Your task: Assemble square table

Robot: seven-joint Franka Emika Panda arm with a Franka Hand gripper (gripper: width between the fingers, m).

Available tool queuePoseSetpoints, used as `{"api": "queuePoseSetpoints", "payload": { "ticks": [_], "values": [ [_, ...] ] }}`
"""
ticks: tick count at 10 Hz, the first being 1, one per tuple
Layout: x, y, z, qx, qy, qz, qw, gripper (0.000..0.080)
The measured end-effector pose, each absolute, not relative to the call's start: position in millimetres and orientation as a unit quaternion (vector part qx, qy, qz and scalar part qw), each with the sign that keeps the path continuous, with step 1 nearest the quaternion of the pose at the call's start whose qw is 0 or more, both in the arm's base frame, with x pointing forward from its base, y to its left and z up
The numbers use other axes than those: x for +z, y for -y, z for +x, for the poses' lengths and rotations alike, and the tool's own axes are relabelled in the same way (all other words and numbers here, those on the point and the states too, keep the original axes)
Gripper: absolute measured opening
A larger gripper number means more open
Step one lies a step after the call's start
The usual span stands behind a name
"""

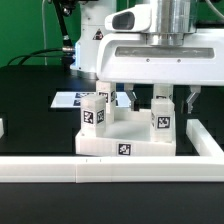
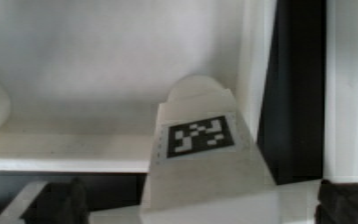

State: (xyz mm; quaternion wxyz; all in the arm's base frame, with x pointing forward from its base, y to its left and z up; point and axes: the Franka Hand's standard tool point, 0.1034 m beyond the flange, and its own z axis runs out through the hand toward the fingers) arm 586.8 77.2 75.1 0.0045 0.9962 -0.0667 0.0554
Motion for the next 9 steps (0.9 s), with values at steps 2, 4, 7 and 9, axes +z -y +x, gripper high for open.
{"api": "queuePoseSetpoints", "payload": {
  "ticks": [2,4,7,9],
  "values": [
    [74.9,-76.1,586.6,0.055,0.051,0.997,0.008,0.0637],
    [74.8,-76.2,586.6,0.055,0.051,0.997,0.008,0.0317],
    [74.7,-76.0,586.5,0.055,0.060,0.997,0.008,0.0290],
    [74.4,-76.2,586.2,0.055,0.150,0.987,0.001,0.0290]
  ]
}}
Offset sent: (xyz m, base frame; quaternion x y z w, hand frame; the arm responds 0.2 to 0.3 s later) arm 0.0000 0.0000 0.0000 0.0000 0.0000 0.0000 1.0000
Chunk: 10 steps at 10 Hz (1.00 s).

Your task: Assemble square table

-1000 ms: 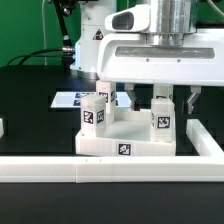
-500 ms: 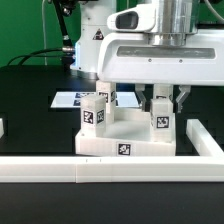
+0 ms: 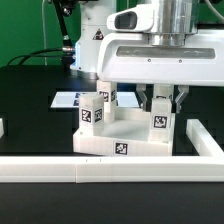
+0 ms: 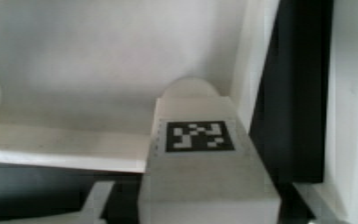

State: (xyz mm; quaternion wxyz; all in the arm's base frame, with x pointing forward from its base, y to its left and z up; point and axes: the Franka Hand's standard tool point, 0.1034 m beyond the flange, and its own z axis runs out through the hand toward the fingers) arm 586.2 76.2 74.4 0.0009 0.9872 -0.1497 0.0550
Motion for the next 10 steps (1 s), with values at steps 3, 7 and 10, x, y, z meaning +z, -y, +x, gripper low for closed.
{"api": "queuePoseSetpoints", "payload": {
  "ticks": [3,7,10],
  "values": [
    [74.0,-74,586,0.054,0.323,0.945,-0.015,0.0290],
    [73.6,-72,585,0.053,0.435,0.899,-0.016,0.0291],
    [74.0,-63,578,0.042,0.524,0.850,-0.004,0.0298]
  ]
}}
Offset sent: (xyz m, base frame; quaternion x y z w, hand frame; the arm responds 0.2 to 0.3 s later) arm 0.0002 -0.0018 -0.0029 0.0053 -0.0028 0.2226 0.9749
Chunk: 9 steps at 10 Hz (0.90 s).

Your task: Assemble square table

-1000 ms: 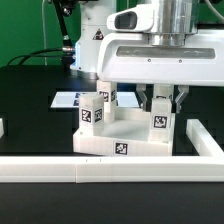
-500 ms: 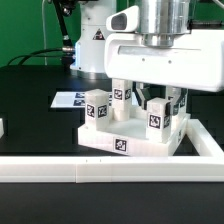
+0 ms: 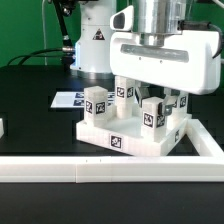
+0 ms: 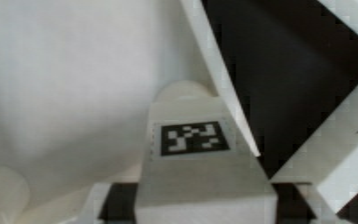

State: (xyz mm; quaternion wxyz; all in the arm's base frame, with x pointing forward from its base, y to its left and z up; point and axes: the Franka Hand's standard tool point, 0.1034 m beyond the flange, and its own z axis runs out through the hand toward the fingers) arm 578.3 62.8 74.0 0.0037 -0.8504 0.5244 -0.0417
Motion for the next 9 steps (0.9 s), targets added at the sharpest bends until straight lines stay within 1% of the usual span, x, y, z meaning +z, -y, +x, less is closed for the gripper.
{"api": "queuePoseSetpoints", "payload": {
  "ticks": [2,3,4,5,6,7,8,9],
  "values": [
    [74.4,-59.4,574.6,-0.038,-0.545,-0.837,-0.006,0.0300],
    [74.3,-58.5,574.3,-0.038,-0.545,-0.837,-0.007,0.0335],
    [73.9,-58.6,574.2,-0.038,-0.545,-0.837,-0.007,0.0335],
    [73.8,-58.7,574.1,-0.038,-0.545,-0.837,-0.007,0.0518],
    [73.7,-58.7,574.1,-0.038,-0.545,-0.837,-0.007,0.0518],
    [73.6,-58.6,574.0,-0.037,-0.545,-0.837,-0.007,0.0622],
    [73.5,-58.6,574.0,-0.037,-0.545,-0.838,-0.007,0.0642],
    [73.4,-58.6,574.0,-0.037,-0.545,-0.838,-0.007,0.0642]
  ]
}}
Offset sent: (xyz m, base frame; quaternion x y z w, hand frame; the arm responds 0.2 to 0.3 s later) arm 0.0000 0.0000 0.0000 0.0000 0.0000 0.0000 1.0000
